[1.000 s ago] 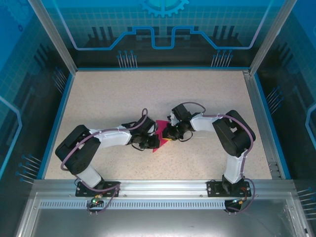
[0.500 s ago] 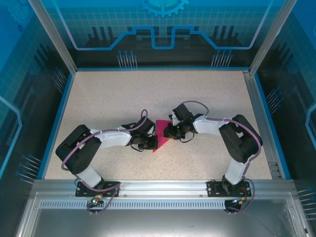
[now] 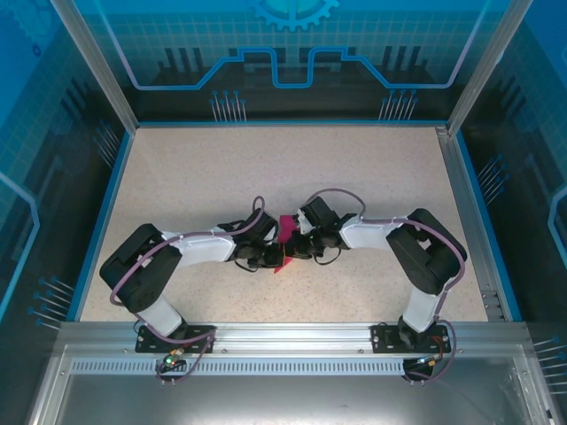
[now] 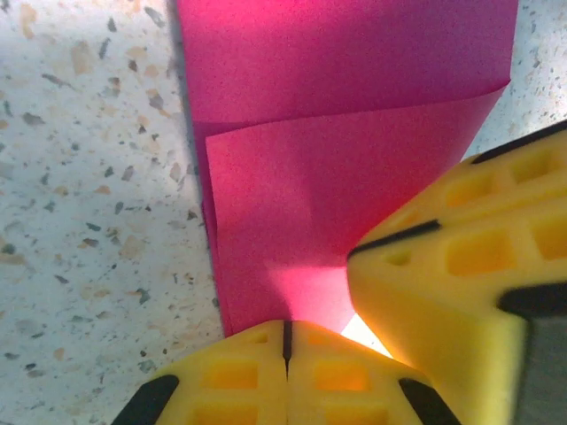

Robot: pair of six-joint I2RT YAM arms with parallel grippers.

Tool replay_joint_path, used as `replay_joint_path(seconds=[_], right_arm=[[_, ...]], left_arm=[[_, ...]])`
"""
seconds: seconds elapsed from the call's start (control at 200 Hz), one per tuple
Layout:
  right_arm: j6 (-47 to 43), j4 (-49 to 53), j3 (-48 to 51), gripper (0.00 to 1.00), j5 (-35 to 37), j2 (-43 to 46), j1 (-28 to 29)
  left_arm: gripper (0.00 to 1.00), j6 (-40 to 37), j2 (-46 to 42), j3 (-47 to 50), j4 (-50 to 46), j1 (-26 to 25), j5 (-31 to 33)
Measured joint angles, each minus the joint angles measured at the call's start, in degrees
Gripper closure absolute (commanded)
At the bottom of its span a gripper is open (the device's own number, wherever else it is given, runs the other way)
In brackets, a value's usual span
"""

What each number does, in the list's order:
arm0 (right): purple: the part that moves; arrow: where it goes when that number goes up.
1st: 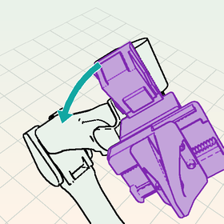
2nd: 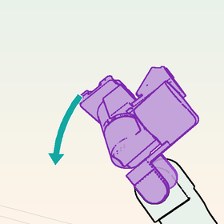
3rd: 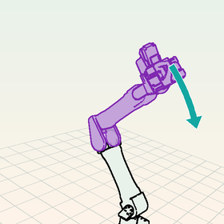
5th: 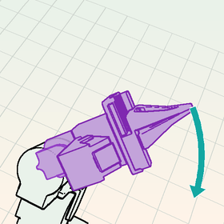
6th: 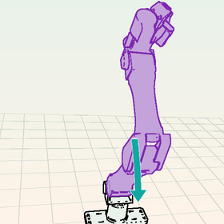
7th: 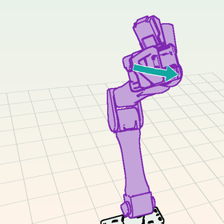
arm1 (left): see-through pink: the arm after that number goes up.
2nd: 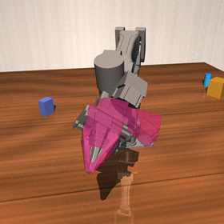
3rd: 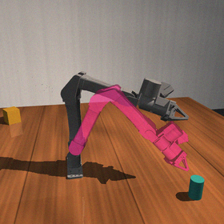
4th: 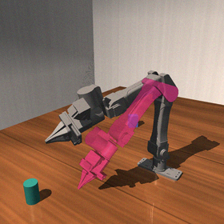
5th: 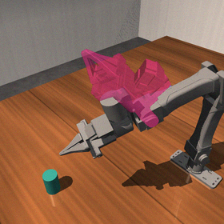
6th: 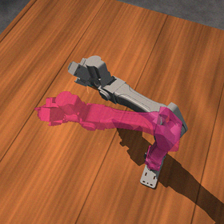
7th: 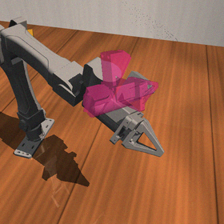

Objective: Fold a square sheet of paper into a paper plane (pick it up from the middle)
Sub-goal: Third fold the triangle at the center of the table.

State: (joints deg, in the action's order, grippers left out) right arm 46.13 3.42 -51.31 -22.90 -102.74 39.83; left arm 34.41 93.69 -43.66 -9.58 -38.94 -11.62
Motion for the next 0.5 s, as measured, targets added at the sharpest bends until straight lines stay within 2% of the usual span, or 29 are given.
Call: replay_joint_path(seconds=[0.5], right_arm=[[1.3,-6.7,3.0,0.9,-2.8,-2.1,-2.0]], left_arm=[[0.97,0.0,-0.1,0.8,1.1,0.0,0.0]])
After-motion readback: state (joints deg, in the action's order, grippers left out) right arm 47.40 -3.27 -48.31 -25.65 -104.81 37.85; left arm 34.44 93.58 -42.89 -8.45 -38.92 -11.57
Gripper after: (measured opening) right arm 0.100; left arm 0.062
